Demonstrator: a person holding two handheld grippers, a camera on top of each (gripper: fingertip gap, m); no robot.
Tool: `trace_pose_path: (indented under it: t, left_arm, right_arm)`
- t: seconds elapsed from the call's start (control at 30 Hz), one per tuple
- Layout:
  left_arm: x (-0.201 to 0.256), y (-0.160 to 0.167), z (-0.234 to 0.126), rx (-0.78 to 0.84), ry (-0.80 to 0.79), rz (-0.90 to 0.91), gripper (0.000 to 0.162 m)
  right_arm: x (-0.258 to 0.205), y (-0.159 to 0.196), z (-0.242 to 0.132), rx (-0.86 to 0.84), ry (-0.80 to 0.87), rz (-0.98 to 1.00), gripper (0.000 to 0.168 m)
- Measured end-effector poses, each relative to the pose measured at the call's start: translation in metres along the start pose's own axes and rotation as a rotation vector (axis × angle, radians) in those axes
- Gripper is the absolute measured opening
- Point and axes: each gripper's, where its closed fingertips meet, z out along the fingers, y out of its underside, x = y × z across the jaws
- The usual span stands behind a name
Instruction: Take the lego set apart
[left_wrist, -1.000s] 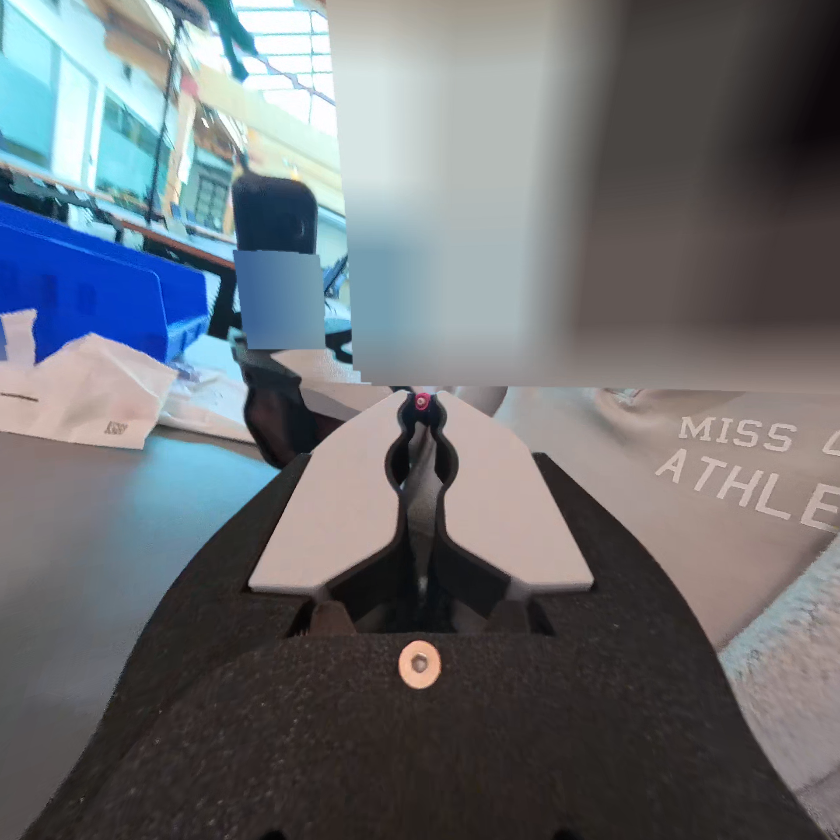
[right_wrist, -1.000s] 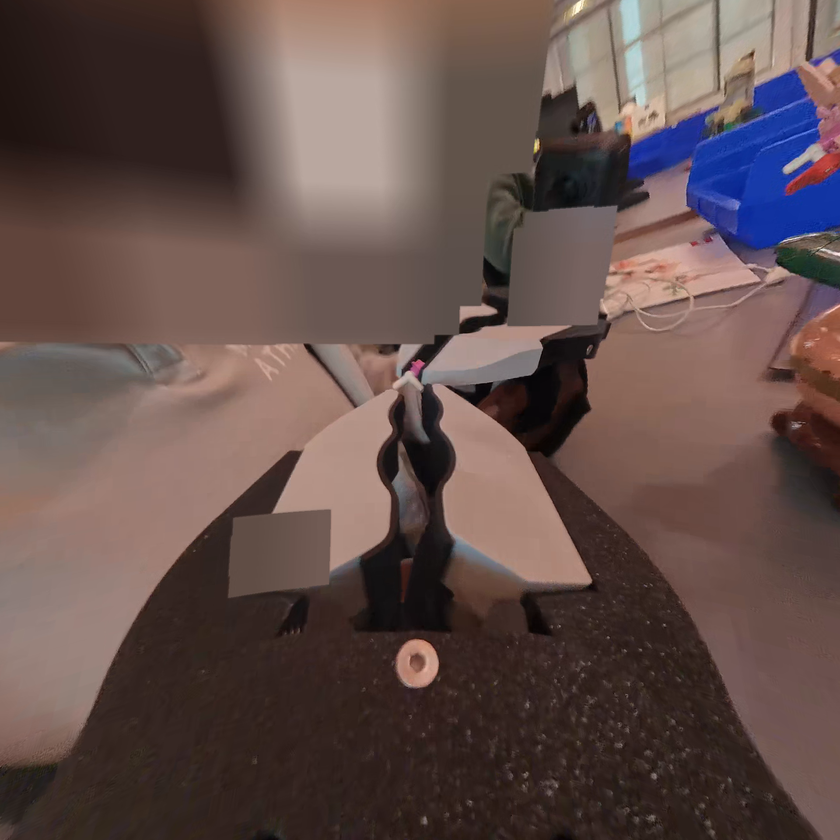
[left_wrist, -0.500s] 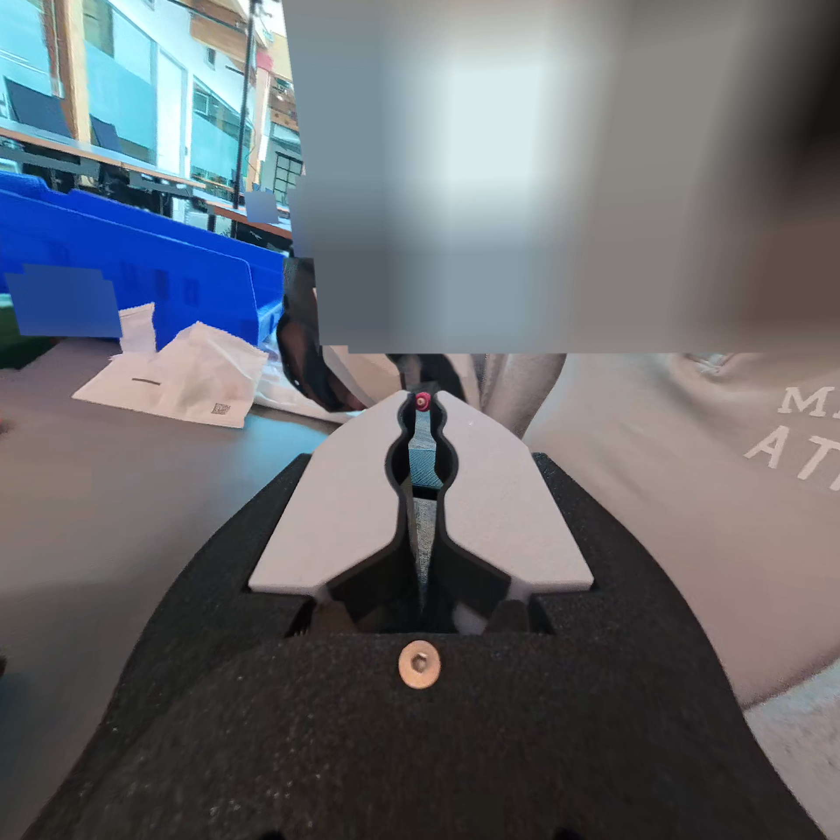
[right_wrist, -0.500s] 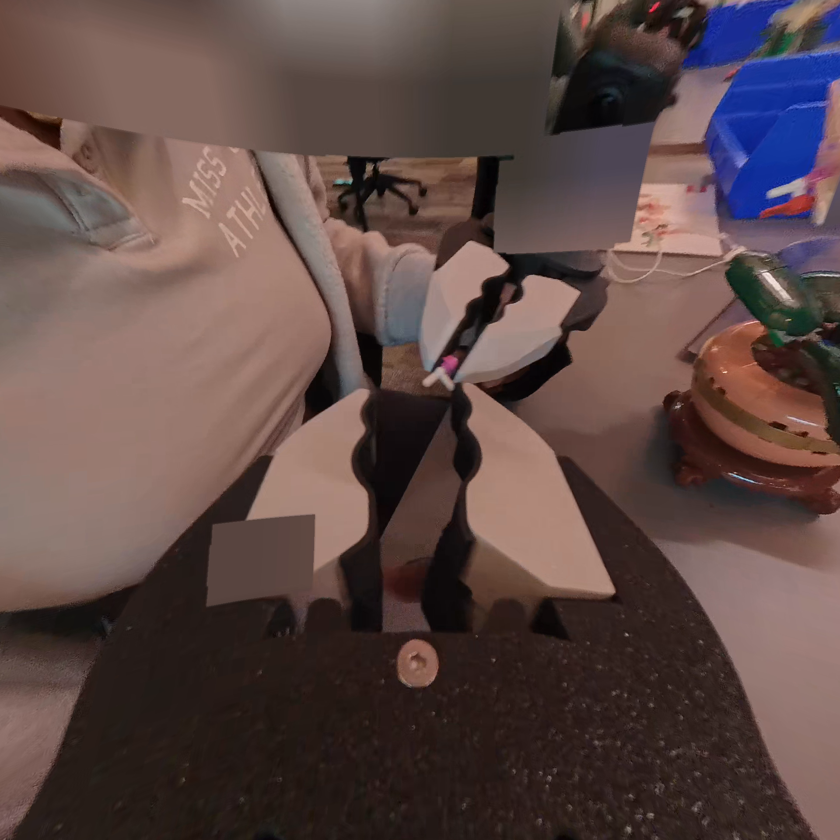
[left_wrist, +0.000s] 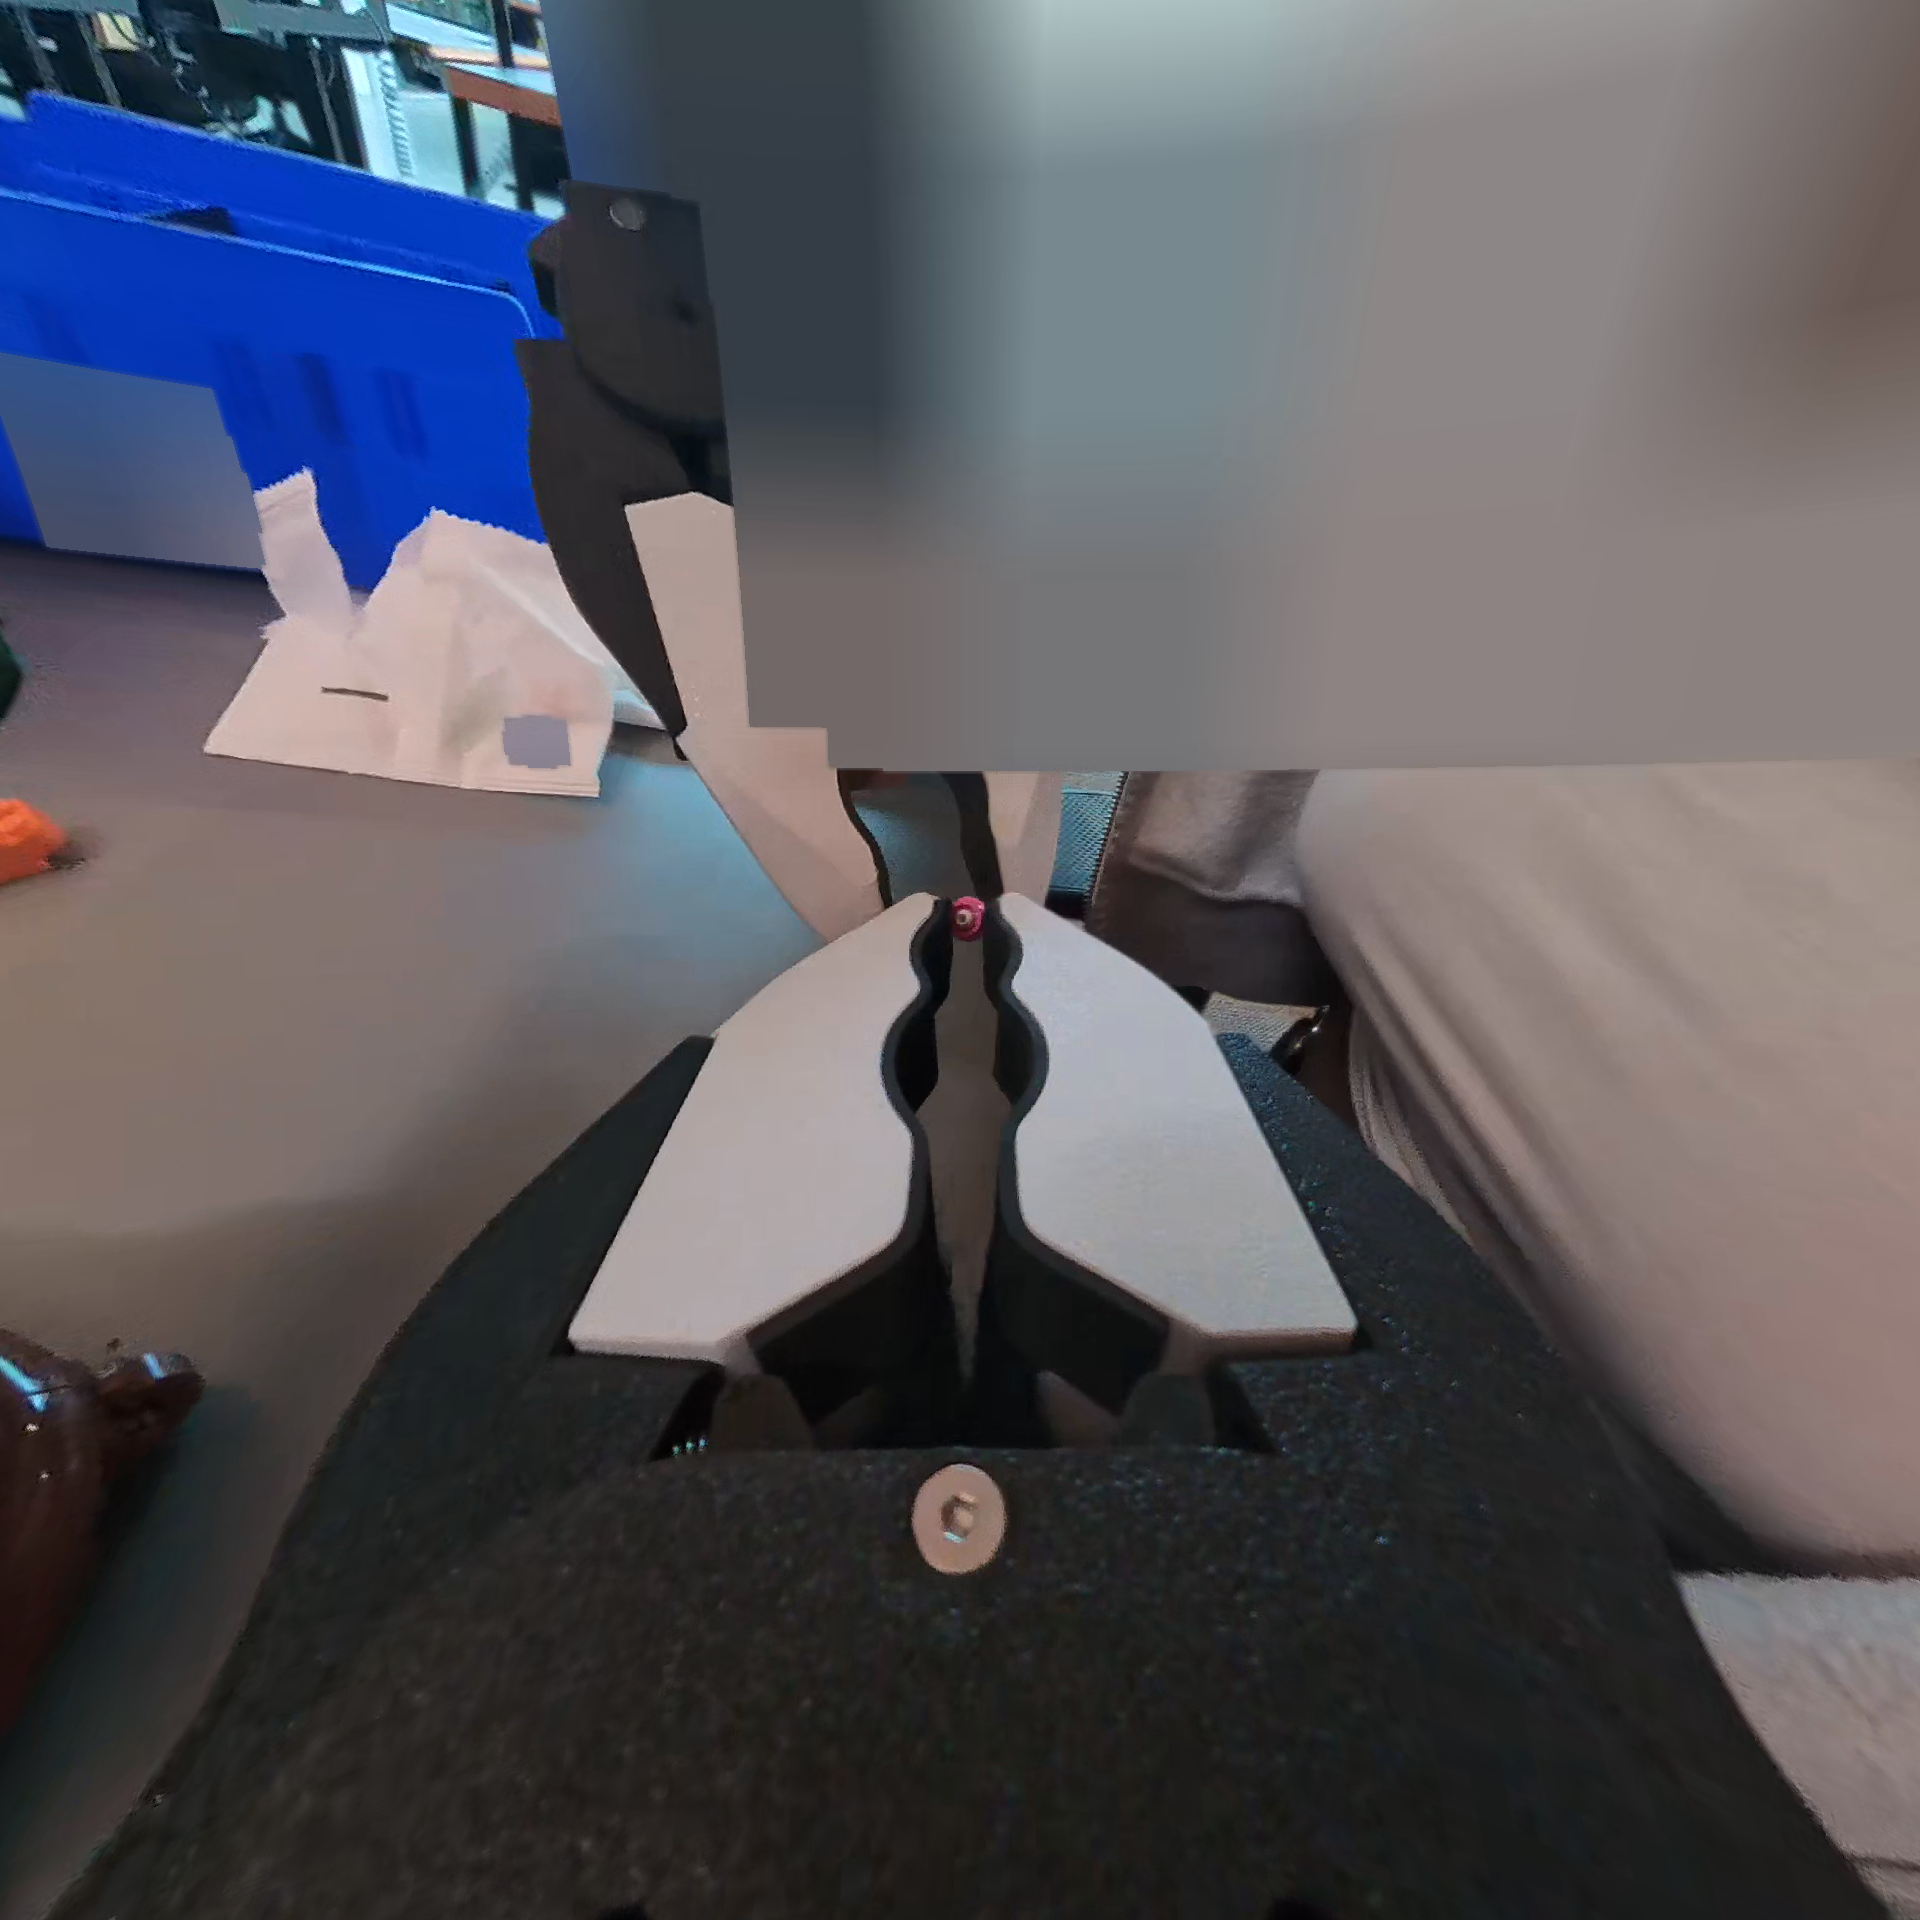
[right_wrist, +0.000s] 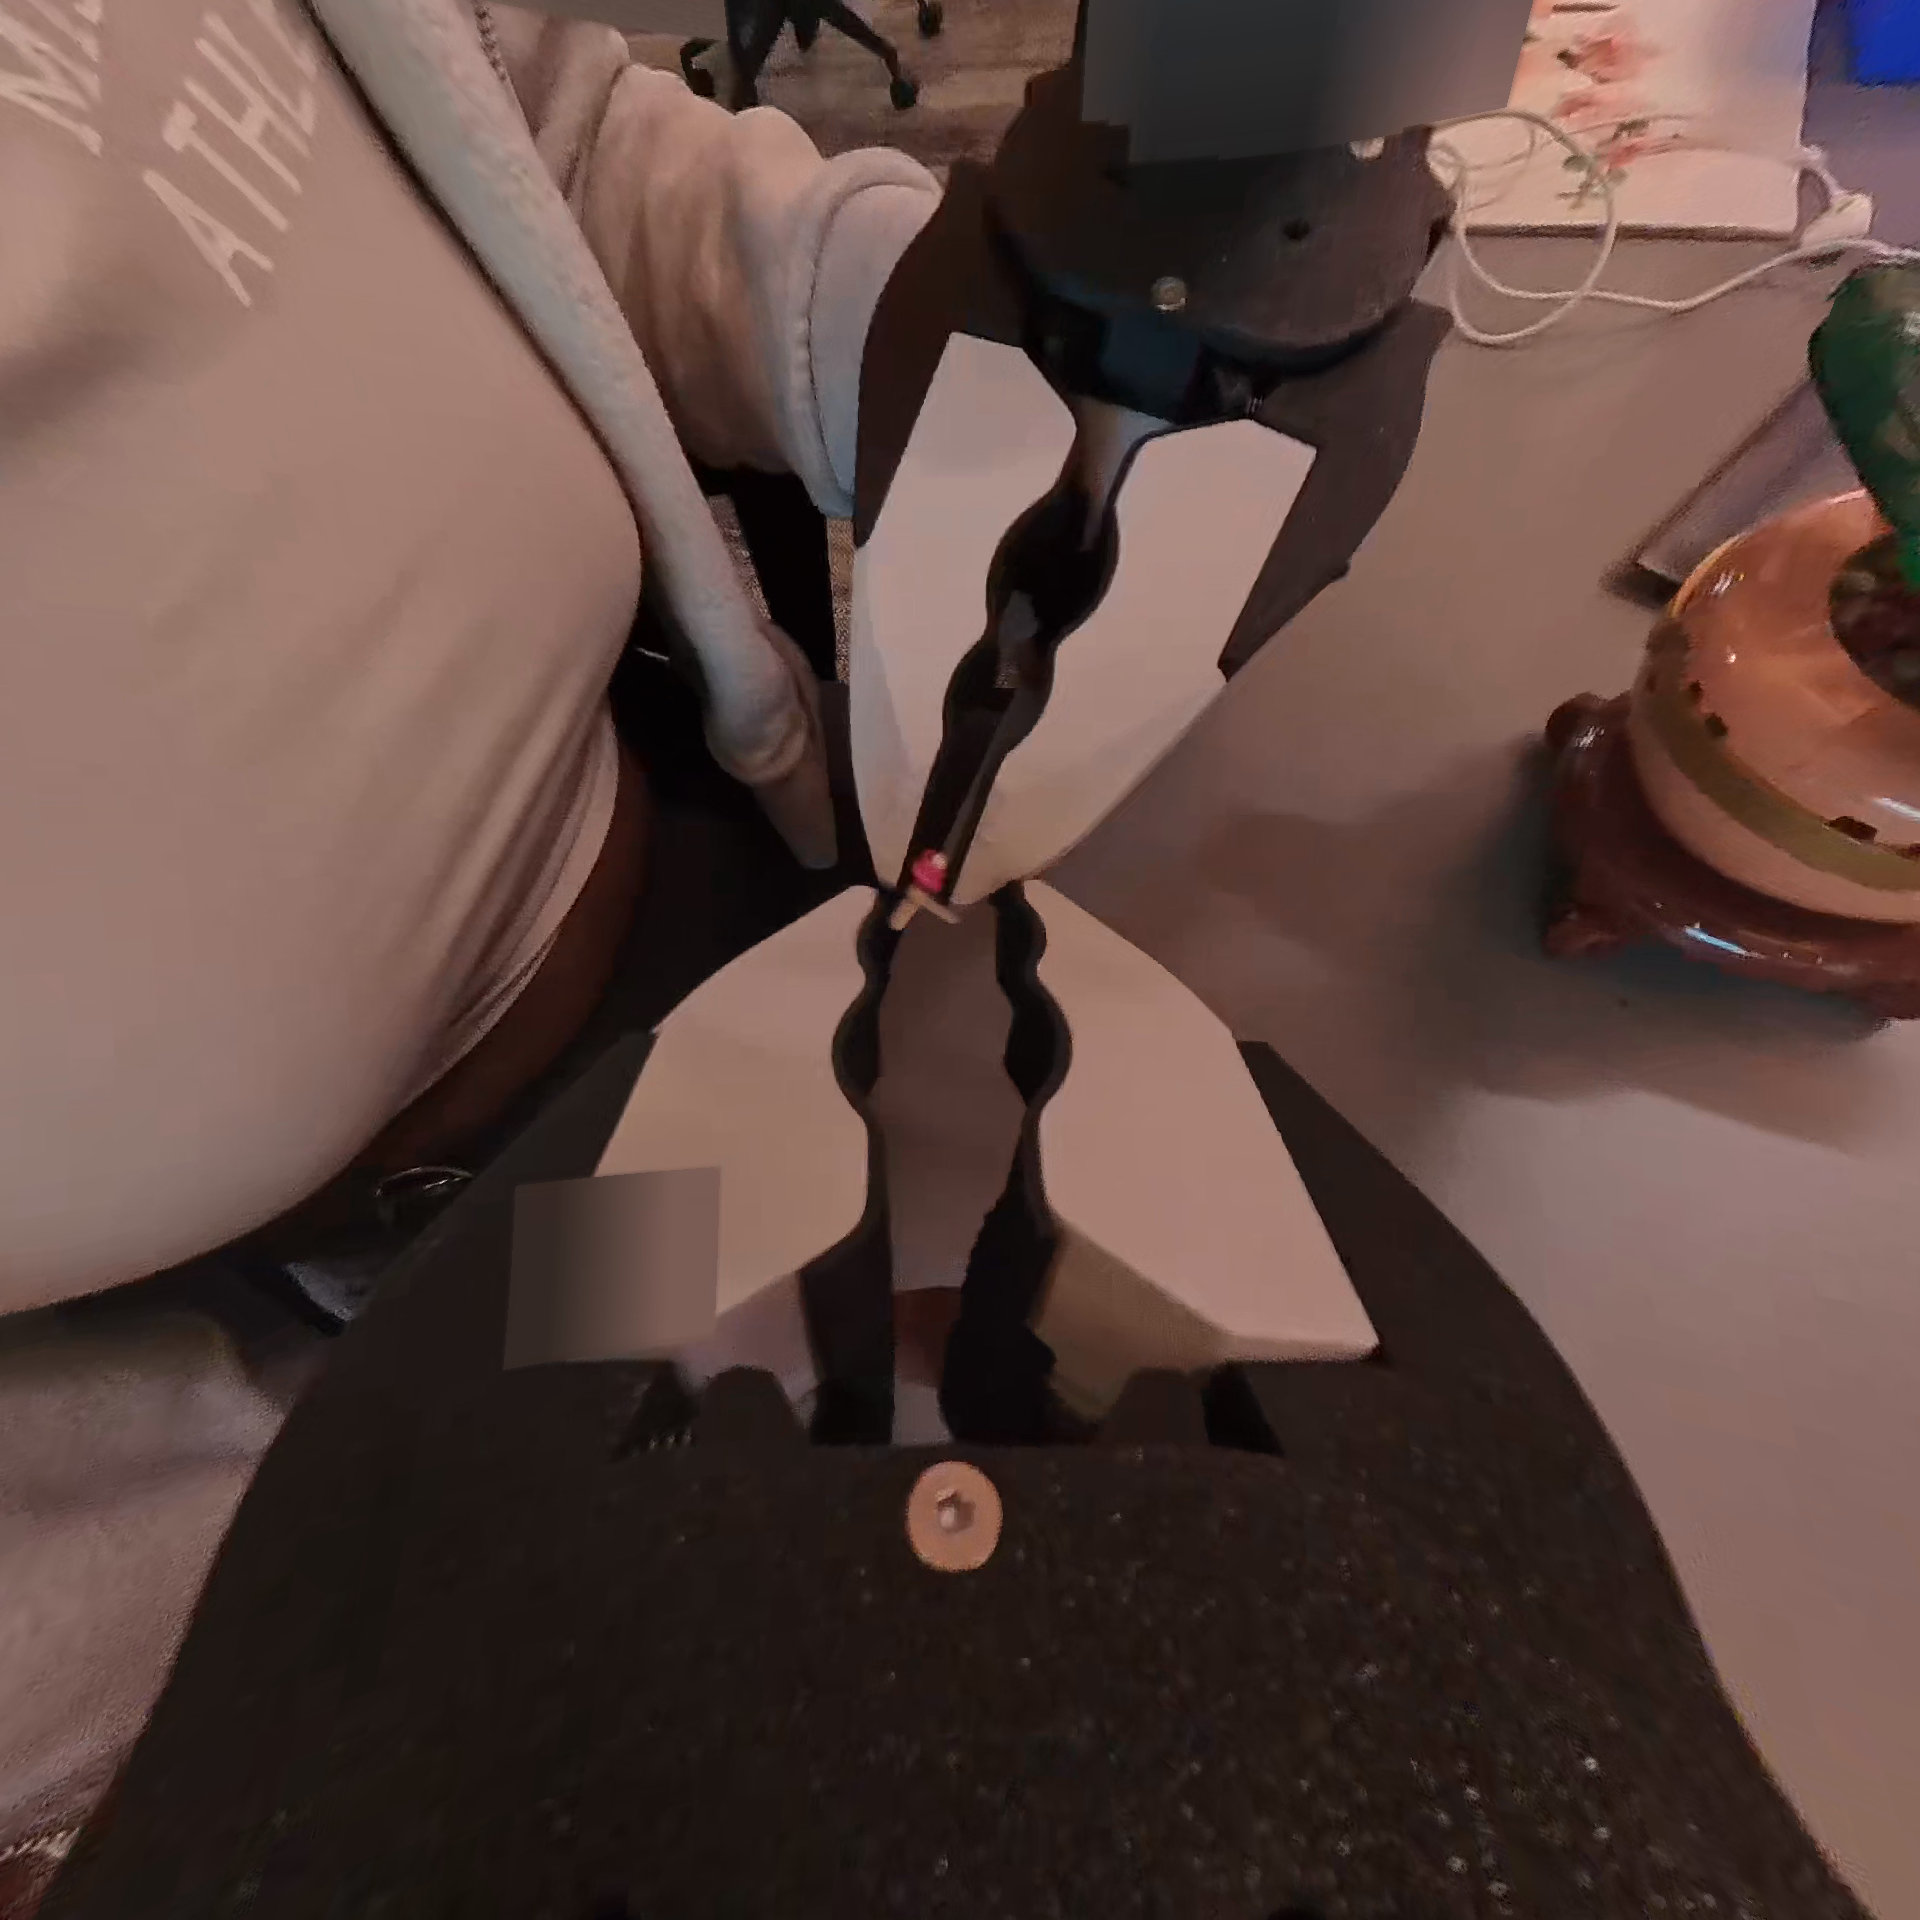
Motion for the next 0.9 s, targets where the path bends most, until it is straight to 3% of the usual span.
trace_pose_path:
  t: [0.27,0.4,0.5,0.57,0.63,0.67,0.73,0.8,0.9]
  left_arm:
    - [-0.001,-0.015,-0.001,0.146,0.002,0.058,0.005]
    - [-0.003,-0.008,0.008,0.072,0.032,0.069,0.005]
    - [-0.008,-0.014,0.009,0.104,0.063,0.016,0.005]
    - [-0.014,-0.015,0.012,0.094,0.03,0.013,0.005]
    - [-0.048,-0.014,0.006,0.1,-0.205,-0.021,0.005]
    - [-0.044,-0.019,0.003,0.131,-0.172,0.003,0.005]
    - [-0.025,-0.035,0.0,0.24,-0.085,0.038,0.005]
    - [-0.026,-0.025,0.0,0.213,-0.076,-0.004,0.005]
    - [-0.022,-0.035,-0.008,0.31,-0.024,-0.02,0.005]
  right_arm:
    - [0.001,-0.006,-0.012,-0.047,0.165,-0.101,0.012]
    - [0.001,0.007,-0.014,-0.154,0.18,-0.193,0.01]
    - [0.006,0.006,-0.02,-0.125,0.216,-0.294,0.009]
    - [0.012,0.009,-0.025,-0.118,0.272,-0.349,0.001]
    - [-0.011,0.013,-0.014,-0.111,0.175,-0.428,0.0]
    - [-0.019,0.01,-0.005,-0.107,0.161,-0.419,0.0]
    - [0.019,0.041,-0.016,-0.379,0.407,-0.464,0.0]
    - [0.025,0.042,-0.028,-0.271,0.422,-0.355,0.0]
    - [0.018,0.008,-0.039,-0.014,0.369,-0.236,0.025]
